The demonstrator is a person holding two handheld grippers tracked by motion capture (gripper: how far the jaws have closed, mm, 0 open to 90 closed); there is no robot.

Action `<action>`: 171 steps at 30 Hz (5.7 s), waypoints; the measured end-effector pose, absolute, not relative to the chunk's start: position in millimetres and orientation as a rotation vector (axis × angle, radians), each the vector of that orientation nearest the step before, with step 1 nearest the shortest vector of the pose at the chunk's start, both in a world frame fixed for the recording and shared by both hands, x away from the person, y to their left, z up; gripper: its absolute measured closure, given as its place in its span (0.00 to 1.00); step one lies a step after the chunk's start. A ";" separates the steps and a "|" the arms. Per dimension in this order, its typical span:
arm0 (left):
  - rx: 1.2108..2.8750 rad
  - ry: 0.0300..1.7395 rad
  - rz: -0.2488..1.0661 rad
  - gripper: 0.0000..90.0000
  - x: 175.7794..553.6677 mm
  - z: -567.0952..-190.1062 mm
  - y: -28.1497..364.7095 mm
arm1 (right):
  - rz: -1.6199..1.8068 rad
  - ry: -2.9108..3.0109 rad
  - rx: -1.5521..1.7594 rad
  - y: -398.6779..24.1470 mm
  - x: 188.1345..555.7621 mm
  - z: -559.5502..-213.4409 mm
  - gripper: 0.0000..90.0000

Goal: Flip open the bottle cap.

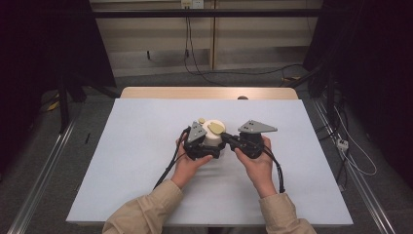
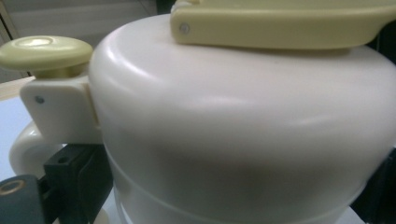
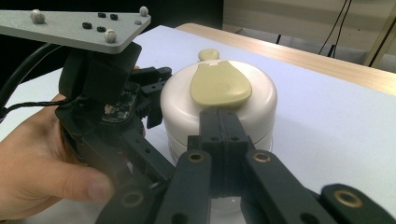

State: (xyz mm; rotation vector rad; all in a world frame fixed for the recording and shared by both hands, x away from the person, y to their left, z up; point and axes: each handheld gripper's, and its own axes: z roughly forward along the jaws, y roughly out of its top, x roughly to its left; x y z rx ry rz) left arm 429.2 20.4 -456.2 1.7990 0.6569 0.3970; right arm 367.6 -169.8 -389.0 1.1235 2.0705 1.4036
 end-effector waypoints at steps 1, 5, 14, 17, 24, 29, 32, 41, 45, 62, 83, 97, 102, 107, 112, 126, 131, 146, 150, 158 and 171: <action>1.800 0.657 0.397 0.06 429.3 -456.2 20.5 | 1.404 2.071 1.125 -170.0 367.6 -389.0 1.00; 1.798 0.658 0.397 0.06 429.2 -456.2 20.4 | 1.408 2.064 1.131 -170.5 368.4 -389.1 1.00; 1.801 0.658 0.399 0.06 429.2 -456.2 20.4 | 1.381 2.073 1.114 -169.6 368.8 -387.0 1.00; 1.802 0.656 0.400 0.06 429.3 -456.2 20.5 | 1.373 2.074 1.111 -169.6 369.4 -386.0 1.00; 1.799 0.661 0.398 0.06 428.9 -456.3 20.1 | 1.377 2.071 1.102 -168.6 370.4 -383.1 1.00; 1.799 0.662 0.398 0.06 428.8 -456.3 20.1 | 1.388 2.069 1.104 -167.6 371.4 -381.4 1.00; 1.799 0.662 0.398 0.06 428.8 -456.3 20.1 | 1.397 2.063 1.106 -167.2 371.8 -380.8 1.00; 1.796 0.665 0.398 0.06 428.6 -456.3 19.7 | 1.398 2.068 1.098 -166.8 372.8 -378.4 1.00; 1.796 0.665 0.398 0.06 428.6 -456.4 19.7 | 1.397 2.066 1.093 -166.0 373.1 -376.5 1.00; 1.798 0.662 0.400 0.05 428.9 -456.5 19.8 | 1.400 2.066 1.074 -163.0 375.6 -371.1 1.00; 1.796 0.664 0.395 0.05 428.9 -456.8 19.6 | 1.386 2.068 1.068 -157.2 379.6 -369.2 1.00; 1.796 0.665 0.393 0.05 429.1 -457.0 19.7 | 1.385 2.062 1.070 -155.9 382.6 -367.3 1.00; 1.796 0.666 0.393 0.05 429.0 -457.0 19.6 | 1.389 2.058 1.070 -155.5 383.2 -366.7 1.00; 1.795 0.667 0.393 0.05 429.0 -457.0 19.5 | 1.380 2.059 1.066 -155.2 384.0 -366.0 1.00; 1.796 0.666 0.393 0.05 429.0 -457.1 19.5 | 1.378 2.058 1.060 -154.7 384.8 -365.0 1.00; 1.795 0.667 0.394 0.05 428.9 -457.2 19.4 | 1.372 2.057 1.054 -152.0 387.7 -364.1 1.00; 1.796 0.667 0.394 0.05 428.9 -457.2 19.4 | 1.372 2.054 1.052 -152.4 388.7 -364.0 1.00; 1.787 0.668 0.398 0.05 429.1 -457.5 19.0 | 1.375 2.058 1.029 -145.7 392.6 -359.1 1.00; 1.785 0.668 0.397 0.05 429.1 -457.5 18.8 | 1.374 2.058 1.029 -144.8 393.6 -358.6 1.00; 1.785 0.668 0.396 0.05 429.1 -457.6 18.8 | 1.374 2.057 1.030 -145.0 395.1 -359.4 1.00; 1.783 0.668 0.395 0.05 429.1 -457.8 18.9 | 1.374 2.059 1.027 -143.0 397.0 -359.5 1.00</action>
